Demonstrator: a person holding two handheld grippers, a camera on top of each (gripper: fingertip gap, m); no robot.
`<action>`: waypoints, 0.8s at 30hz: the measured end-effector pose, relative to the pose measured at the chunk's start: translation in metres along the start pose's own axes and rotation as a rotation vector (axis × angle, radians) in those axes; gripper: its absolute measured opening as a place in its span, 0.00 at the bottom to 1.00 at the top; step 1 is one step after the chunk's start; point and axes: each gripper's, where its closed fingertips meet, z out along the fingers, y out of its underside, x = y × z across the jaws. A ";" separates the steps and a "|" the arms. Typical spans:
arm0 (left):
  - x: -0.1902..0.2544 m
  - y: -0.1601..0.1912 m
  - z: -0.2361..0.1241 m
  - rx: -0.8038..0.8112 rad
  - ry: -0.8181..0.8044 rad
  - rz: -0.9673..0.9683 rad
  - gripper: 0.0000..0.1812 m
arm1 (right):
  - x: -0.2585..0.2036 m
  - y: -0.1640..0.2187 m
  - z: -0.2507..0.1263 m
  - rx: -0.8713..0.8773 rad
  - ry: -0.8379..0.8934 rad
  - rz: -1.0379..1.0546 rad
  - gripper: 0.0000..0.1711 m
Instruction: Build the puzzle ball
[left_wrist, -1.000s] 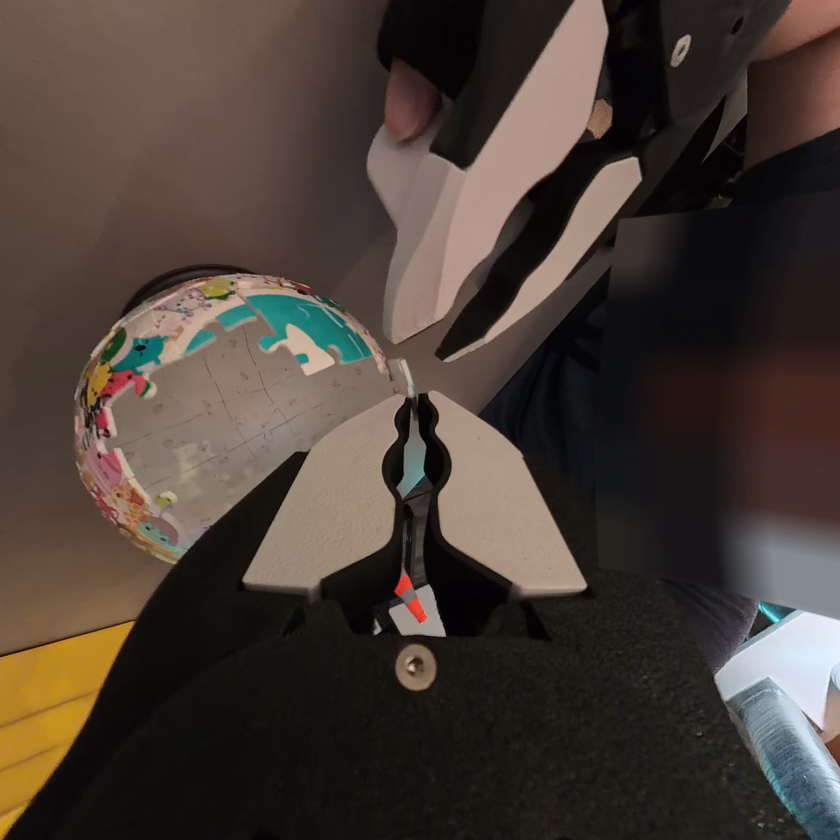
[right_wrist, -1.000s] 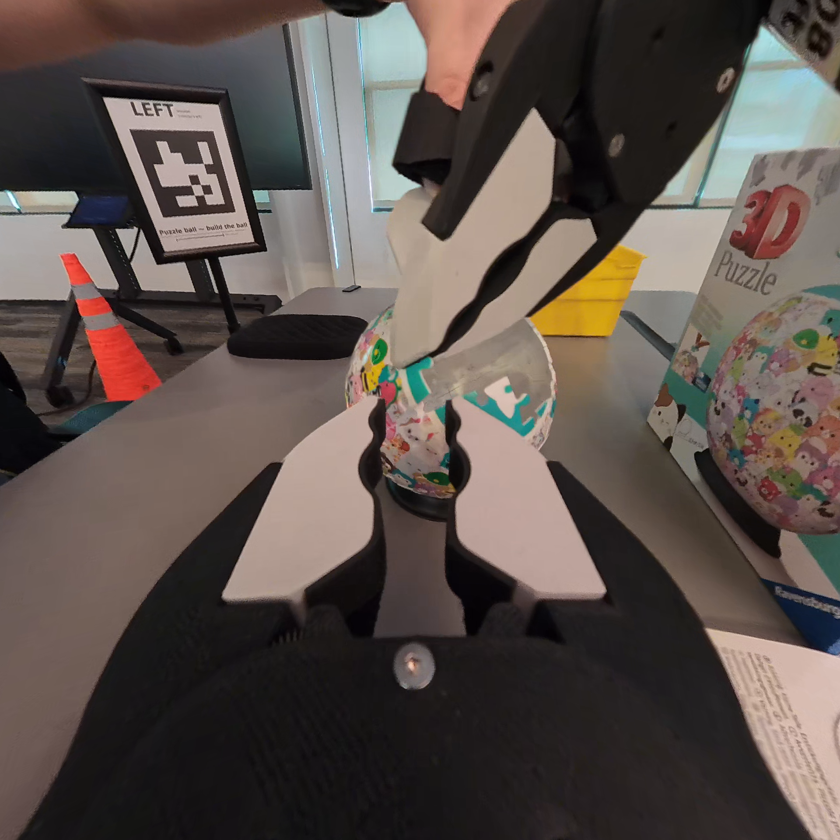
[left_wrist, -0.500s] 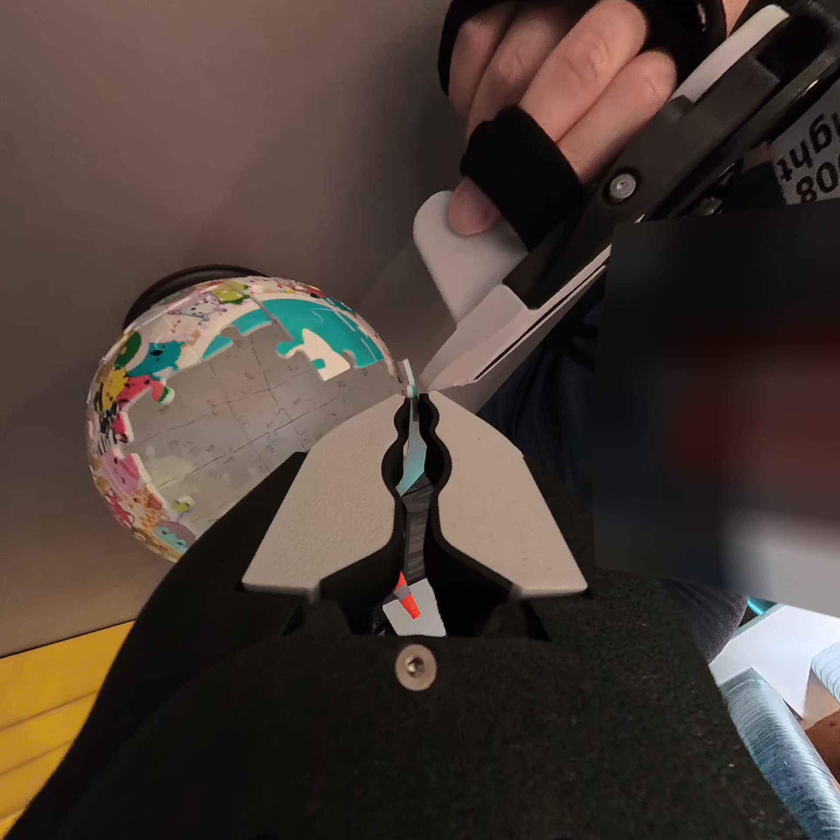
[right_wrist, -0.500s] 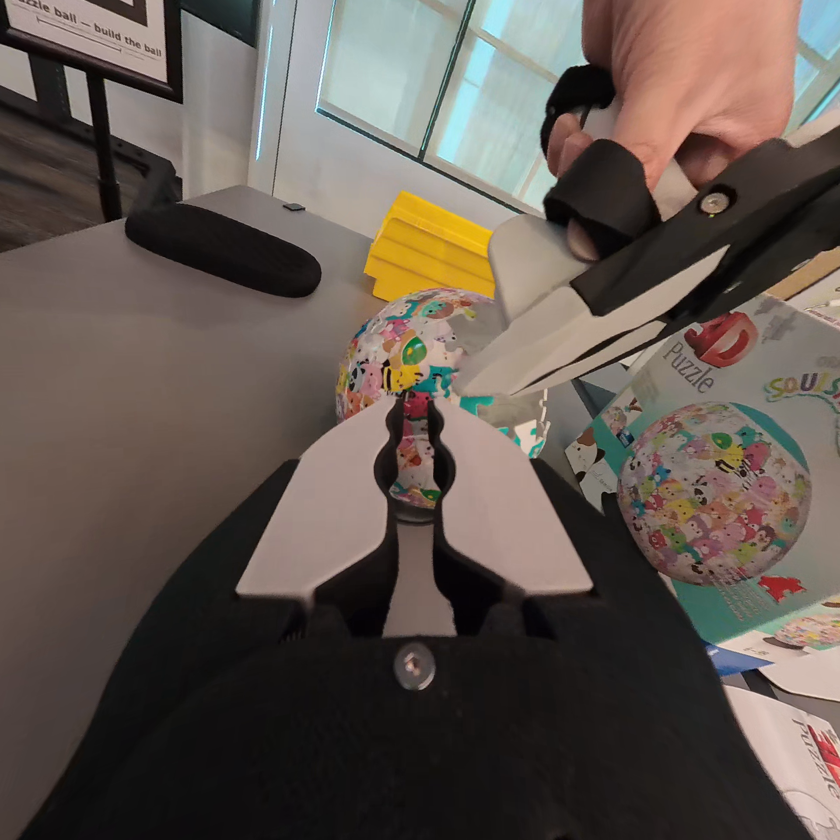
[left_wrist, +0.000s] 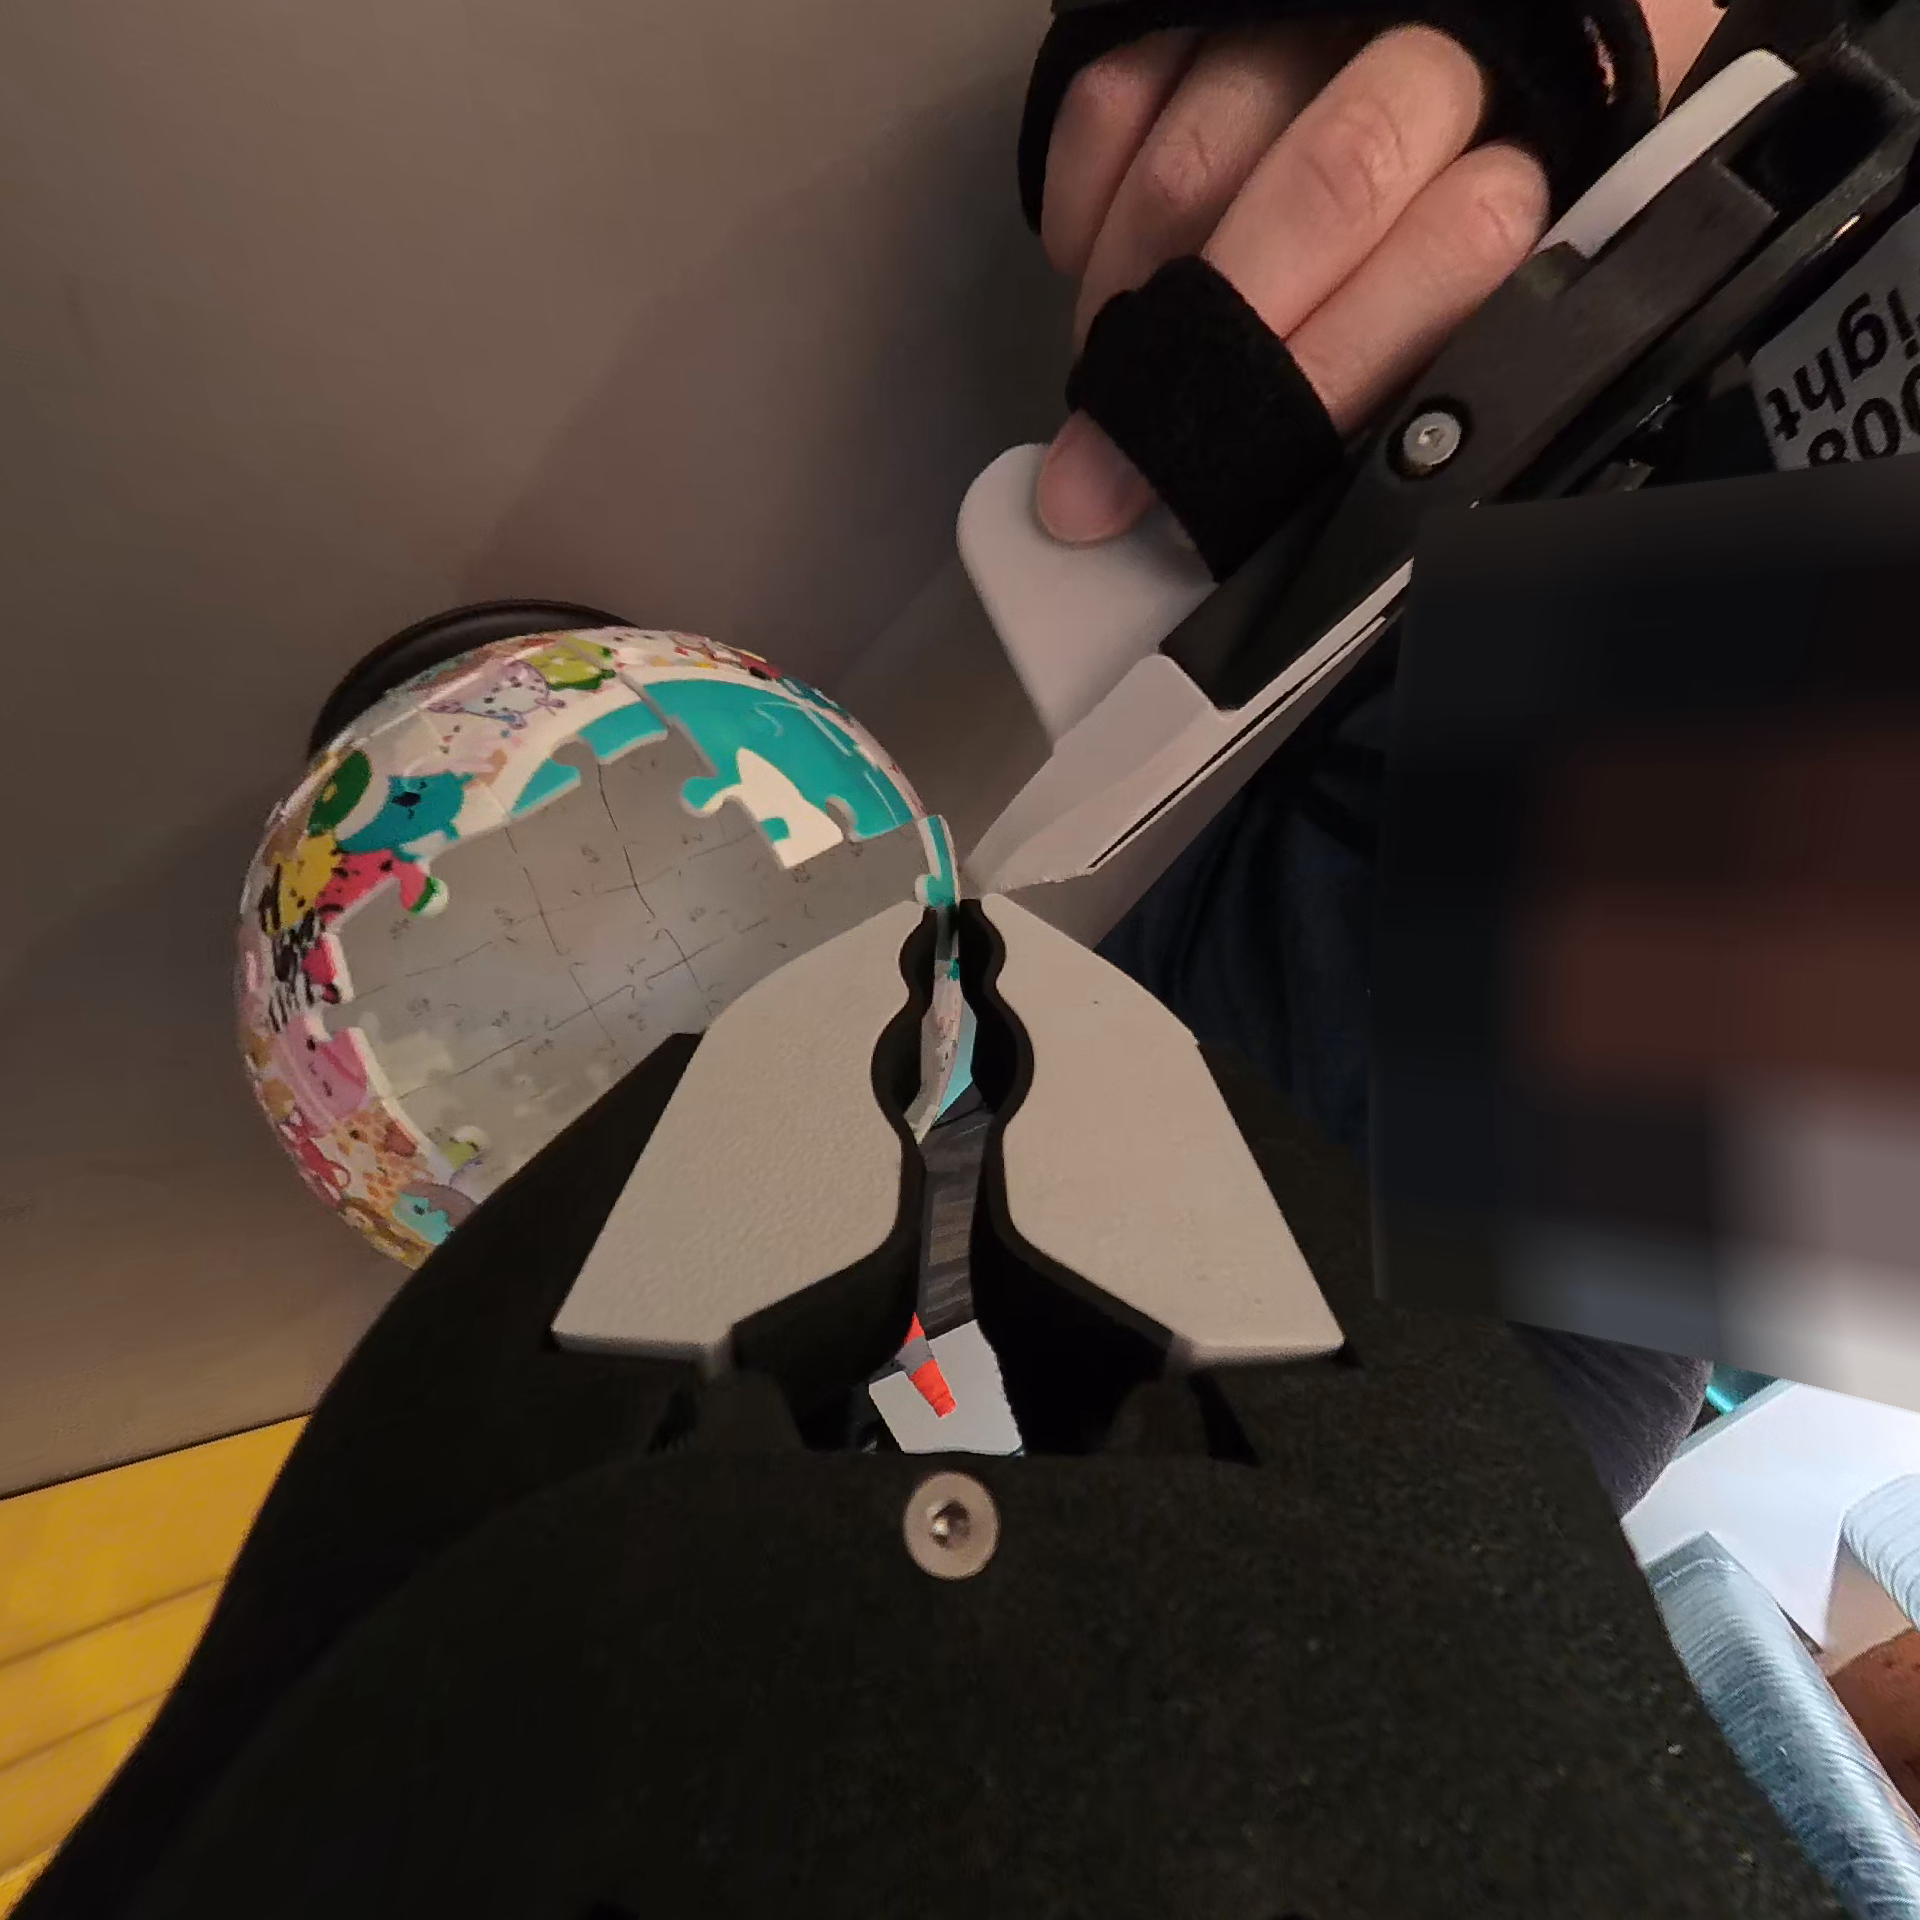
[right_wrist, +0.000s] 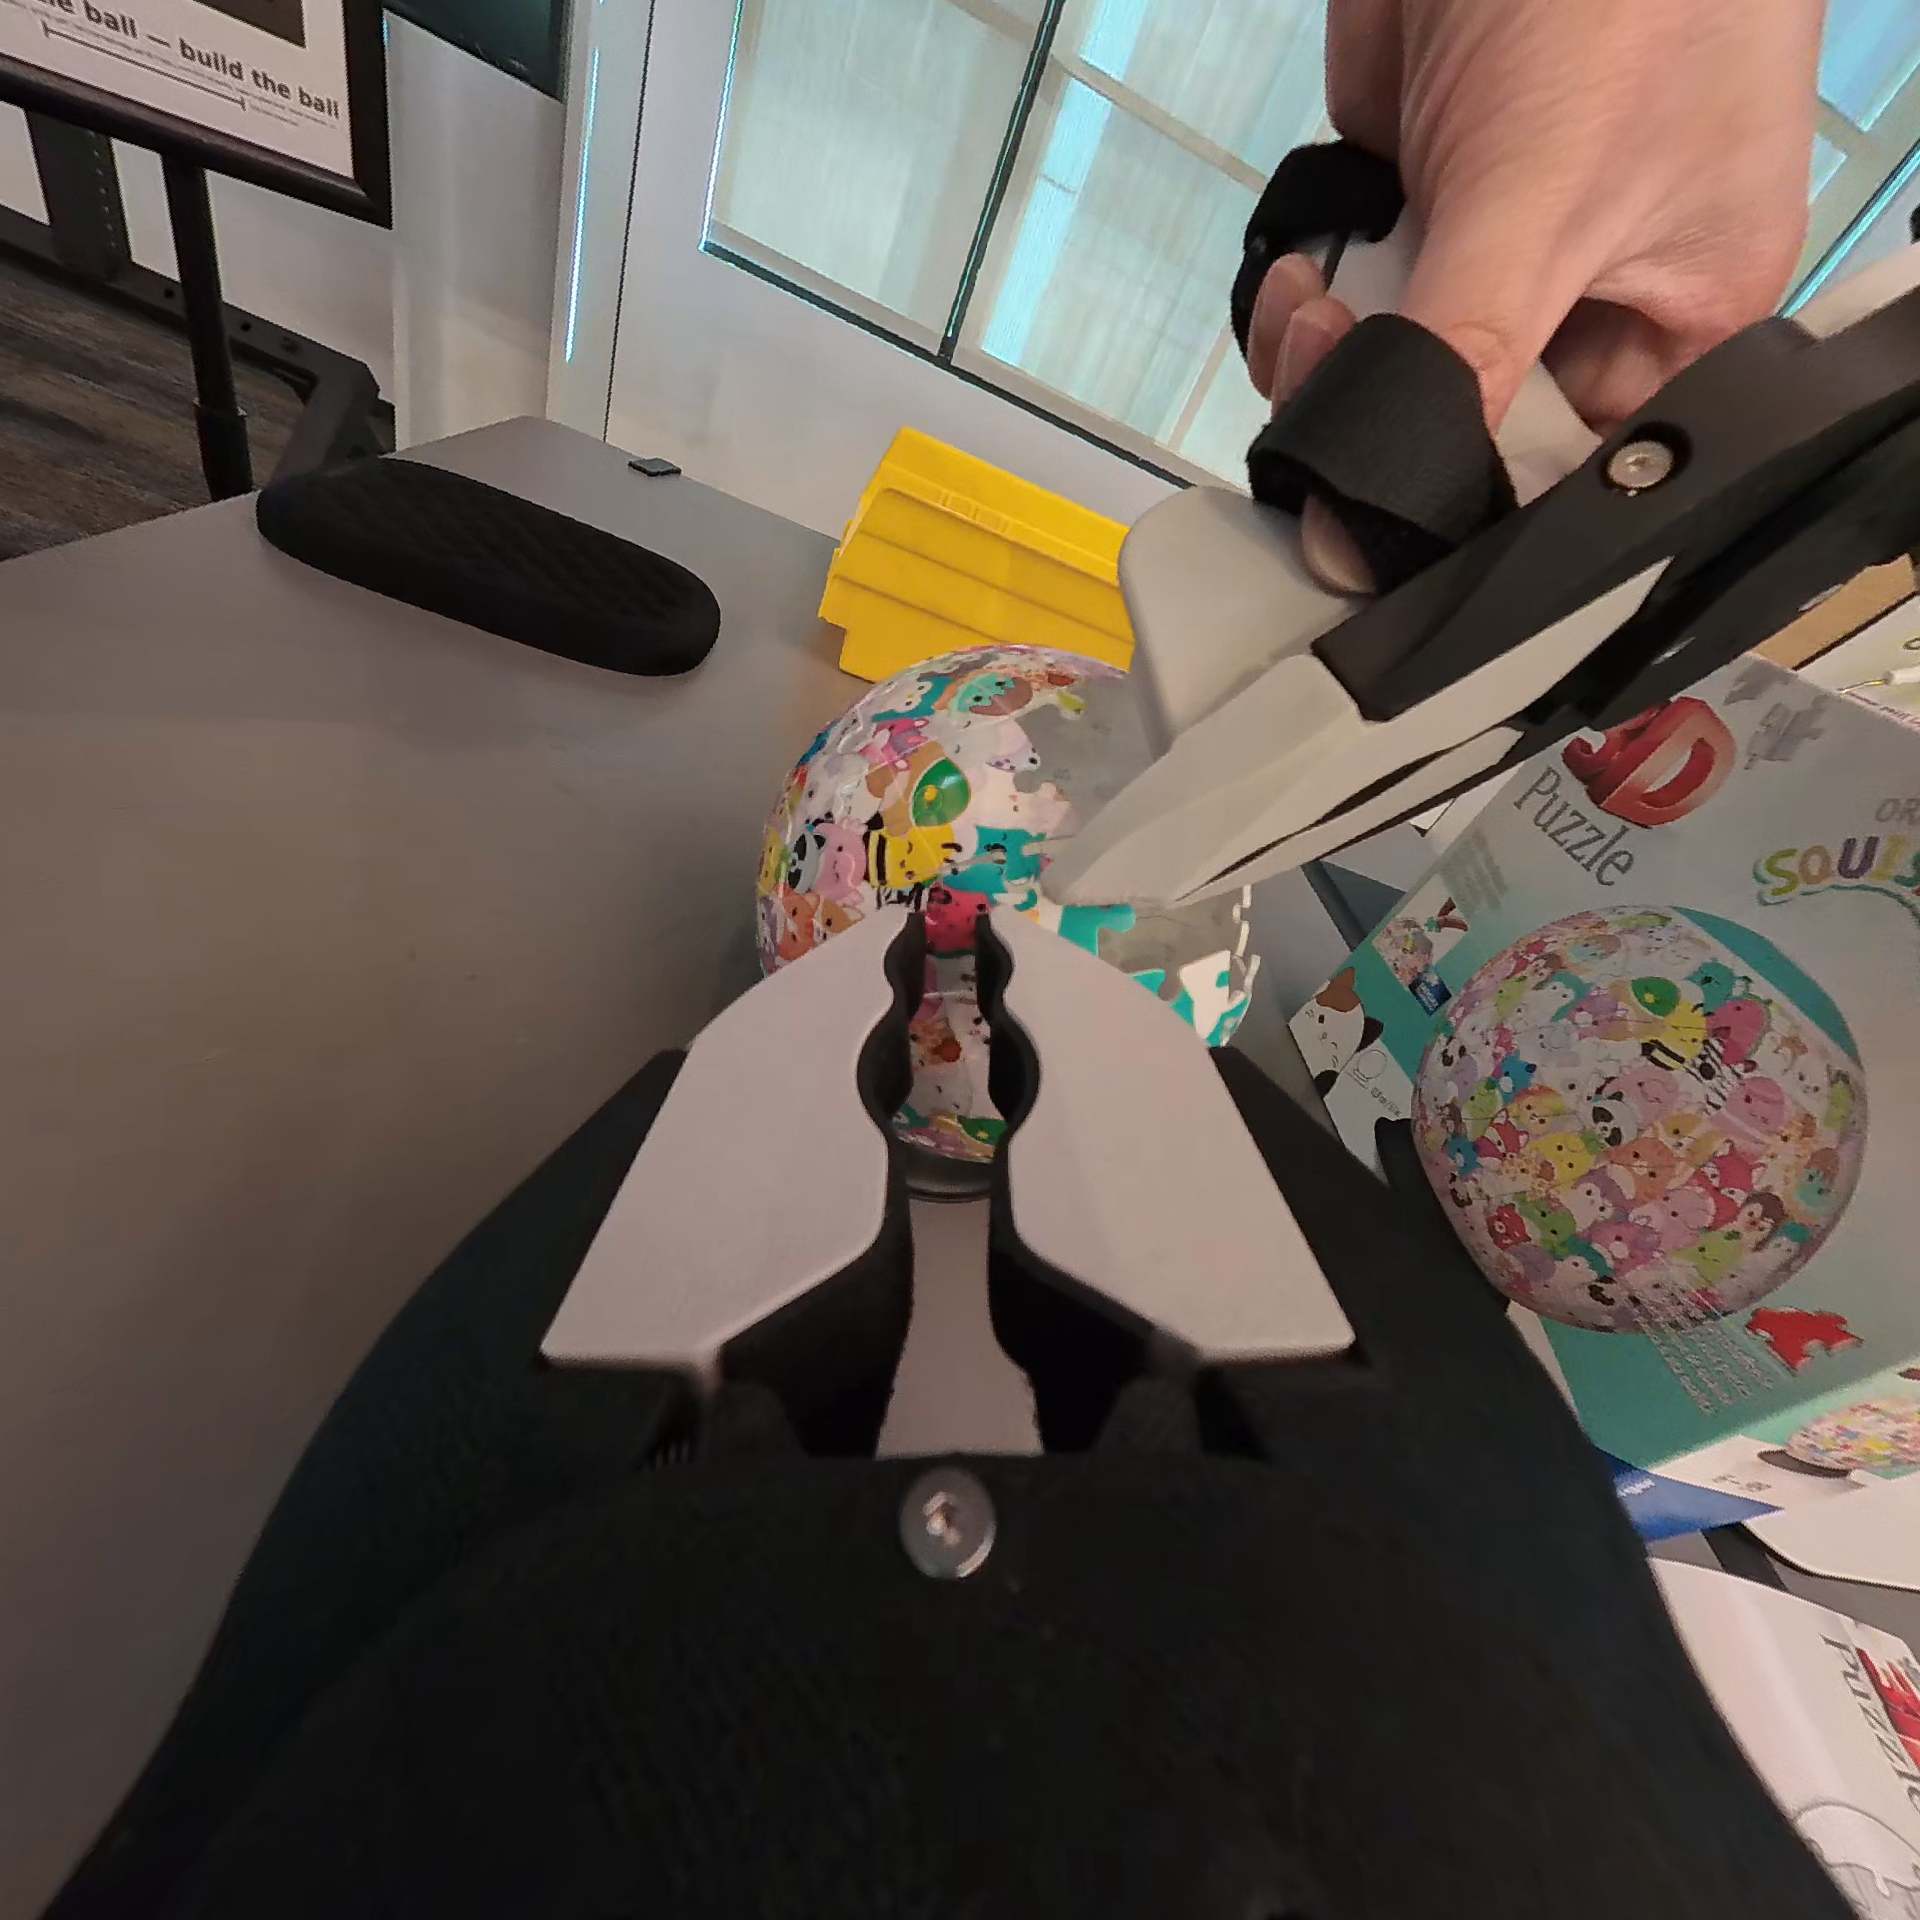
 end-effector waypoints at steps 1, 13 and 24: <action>0.000 0.000 0.000 -0.001 0.000 -0.001 0.02 | 0.000 0.000 0.000 0.001 -0.004 0.003 0.06; -0.001 0.004 -0.001 -0.011 -0.004 -0.020 0.02 | -0.001 -0.001 0.002 0.018 -0.004 0.025 0.06; 0.000 0.001 0.000 0.005 0.019 -0.048 0.05 | -0.003 -0.002 0.004 0.024 -0.002 0.023 0.06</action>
